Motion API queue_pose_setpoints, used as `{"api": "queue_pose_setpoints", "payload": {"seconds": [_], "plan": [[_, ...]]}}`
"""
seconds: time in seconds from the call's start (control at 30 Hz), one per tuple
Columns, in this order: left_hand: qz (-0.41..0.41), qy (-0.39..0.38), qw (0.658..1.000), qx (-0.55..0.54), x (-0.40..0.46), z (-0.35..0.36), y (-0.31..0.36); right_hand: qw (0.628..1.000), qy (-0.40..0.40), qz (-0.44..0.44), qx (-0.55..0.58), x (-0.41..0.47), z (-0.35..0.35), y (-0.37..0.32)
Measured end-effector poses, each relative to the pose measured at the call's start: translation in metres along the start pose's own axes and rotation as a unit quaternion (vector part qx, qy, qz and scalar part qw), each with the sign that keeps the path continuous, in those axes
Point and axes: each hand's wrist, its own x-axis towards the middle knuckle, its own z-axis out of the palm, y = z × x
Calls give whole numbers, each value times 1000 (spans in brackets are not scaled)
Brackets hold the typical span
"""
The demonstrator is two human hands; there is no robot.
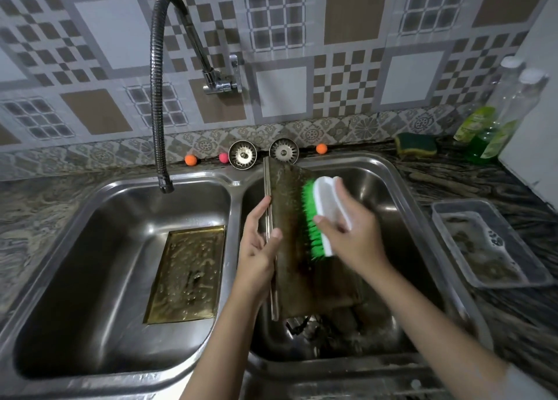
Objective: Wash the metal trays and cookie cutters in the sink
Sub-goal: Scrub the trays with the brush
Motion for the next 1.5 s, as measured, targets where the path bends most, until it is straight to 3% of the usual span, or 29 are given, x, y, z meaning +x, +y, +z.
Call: {"api": "queue_pose_setpoints", "payload": {"seconds": [0.13,0.27,0.33,0.5,0.6,0.7,0.8,1.0,1.13,1.23,1.33,1.4,1.5], "plan": [[-22,38,996,-80,6,-4,-1,992,-92,-83,34,-66,18,-20],[-41,27,990,-135,-1,-10,-7,1000,2,18,15,-30,-5,20],[-31,17,993,-116,-7,4,-1,999,30,43,15,-25,-3,9],[-25,31,994,-98,3,6,8,995,-38,-64,61,-91,25,-26],[-42,39,991,-122,7,-15,8,999,-23,5,31,-84,3,13],[-70,-24,990,-121,-4,-9,5,997,47,58,-36,-34,-19,38],[-70,-83,992,-70,-19,15,-1,995,82,41,-36,13,-23,14],[-79,-25,992,-99,-9,11,-9,996,-73,-42,21,-49,1,-32],[-51,5,996,-70,-3,-9,-9,995,-91,19,34,-84,-10,1],[-40,-22,997,-66,-6,-4,0,994,-69,72,48,-76,-15,10],[-42,-66,995,-64,-11,9,0,992,-97,69,27,-73,-10,-7],[-69,-98,991,-60,-13,15,2,991,-118,64,-28,-73,-4,-20],[-161,-153,972,-76,-13,18,7,992,-91,84,18,-75,5,-23]]}}
